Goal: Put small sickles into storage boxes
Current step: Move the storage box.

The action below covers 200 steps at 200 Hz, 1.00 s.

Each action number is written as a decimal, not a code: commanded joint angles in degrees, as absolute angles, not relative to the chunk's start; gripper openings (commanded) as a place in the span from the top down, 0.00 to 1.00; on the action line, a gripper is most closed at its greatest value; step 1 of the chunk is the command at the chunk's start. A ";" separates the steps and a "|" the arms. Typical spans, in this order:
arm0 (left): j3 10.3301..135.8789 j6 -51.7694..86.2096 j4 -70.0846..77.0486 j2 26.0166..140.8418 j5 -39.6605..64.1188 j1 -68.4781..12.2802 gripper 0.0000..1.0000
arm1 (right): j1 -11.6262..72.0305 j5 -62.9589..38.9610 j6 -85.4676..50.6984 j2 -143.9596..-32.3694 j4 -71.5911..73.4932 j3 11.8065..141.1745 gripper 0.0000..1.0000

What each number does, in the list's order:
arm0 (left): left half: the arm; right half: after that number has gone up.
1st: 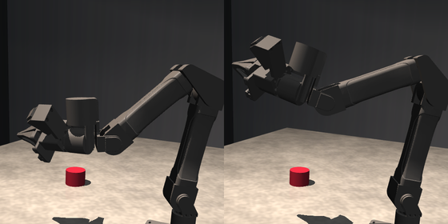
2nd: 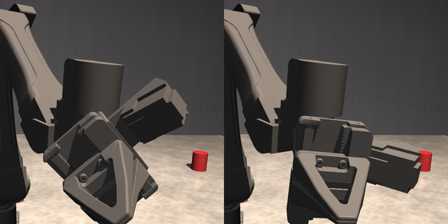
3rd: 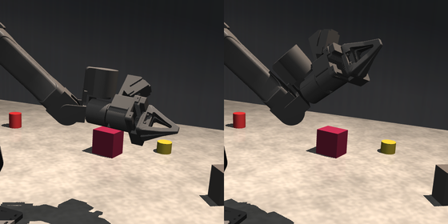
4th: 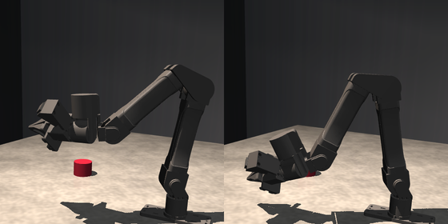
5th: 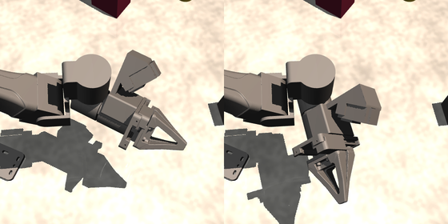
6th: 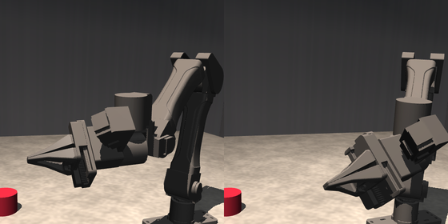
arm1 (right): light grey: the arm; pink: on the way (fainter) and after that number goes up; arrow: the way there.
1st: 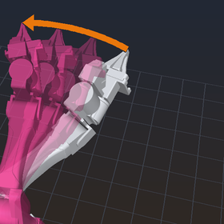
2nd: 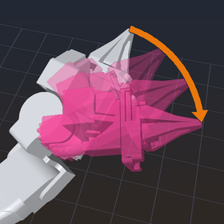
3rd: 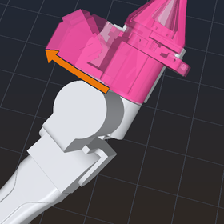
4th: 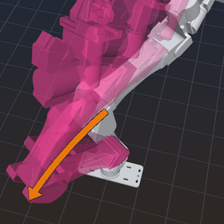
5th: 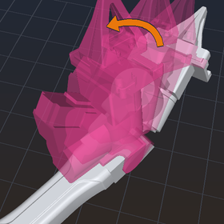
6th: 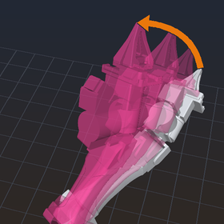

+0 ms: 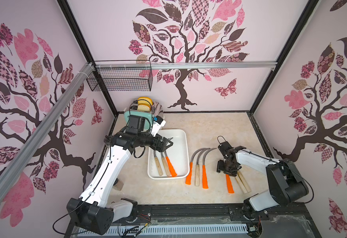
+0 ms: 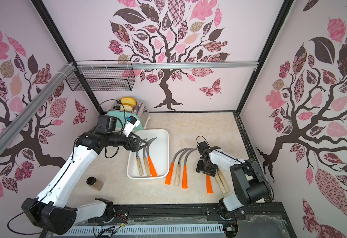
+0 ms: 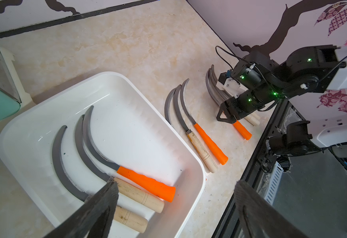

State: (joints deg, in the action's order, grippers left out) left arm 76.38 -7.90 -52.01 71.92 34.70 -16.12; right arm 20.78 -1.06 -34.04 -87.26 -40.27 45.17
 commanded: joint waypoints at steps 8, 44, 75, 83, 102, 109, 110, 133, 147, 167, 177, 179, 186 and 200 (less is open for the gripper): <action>76.73 -7.98 -51.34 70.90 34.29 -16.17 0.08 | 23.38 -3.29 -33.56 -90.76 -37.84 46.36 0.33; 76.86 -7.99 -51.50 70.93 34.25 -16.17 0.08 | 26.13 -3.11 -33.90 -93.35 -37.36 48.58 0.35; 76.90 -7.91 -51.49 70.93 34.23 -16.17 0.08 | 27.40 -3.77 -33.97 -95.23 -36.76 50.39 0.37; 76.89 -7.98 -51.53 70.96 34.14 -16.17 0.08 | 27.53 -3.86 -33.99 -95.65 -36.74 50.75 0.38; 76.84 -7.94 -51.59 70.85 34.12 -16.20 0.08 | 27.94 -3.91 -33.91 -96.20 -36.72 51.57 0.39; 76.86 -7.91 -51.55 70.97 34.11 -16.17 0.08 | 28.11 -3.97 -33.74 -96.41 -36.65 51.82 0.40; 76.88 -7.91 -51.53 70.99 34.15 -16.17 0.08 | 28.16 -3.96 -33.75 -96.41 -36.65 51.97 0.40; 76.82 -7.84 -51.44 71.04 34.18 -16.17 0.08 | 28.85 -4.17 -33.23 -97.52 -36.83 52.64 0.42; 76.94 -7.80 -51.47 71.10 34.27 -16.18 0.07 | 29.20 -4.15 -33.38 -98.00 -36.69 52.56 0.43; 77.15 -7.82 -51.59 71.11 34.14 -16.22 0.08 | 29.52 -4.17 -33.55 -98.07 -36.21 51.78 0.44; 77.30 -7.82 -51.67 71.10 34.08 -16.22 0.07 | 29.55 -4.20 -33.57 -97.83 -36.12 51.36 0.45; 77.33 -7.82 -51.68 71.10 34.14 -16.18 0.08 | 29.60 -4.21 -33.59 -97.76 -36.06 51.23 0.45; 77.33 -7.82 -51.67 71.10 34.17 -16.19 0.08 | 29.58 -4.24 -33.54 -97.65 -36.05 50.86 0.46; 77.39 -7.82 -51.66 71.09 34.15 -16.22 0.08 | 29.58 -4.40 -33.47 -97.48 -35.97 50.53 0.49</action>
State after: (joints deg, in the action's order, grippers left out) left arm 76.38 -7.68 -52.01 71.92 34.52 -16.12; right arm 28.71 -0.10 -34.02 -95.20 -40.71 53.17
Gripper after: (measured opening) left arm 0.925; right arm 0.533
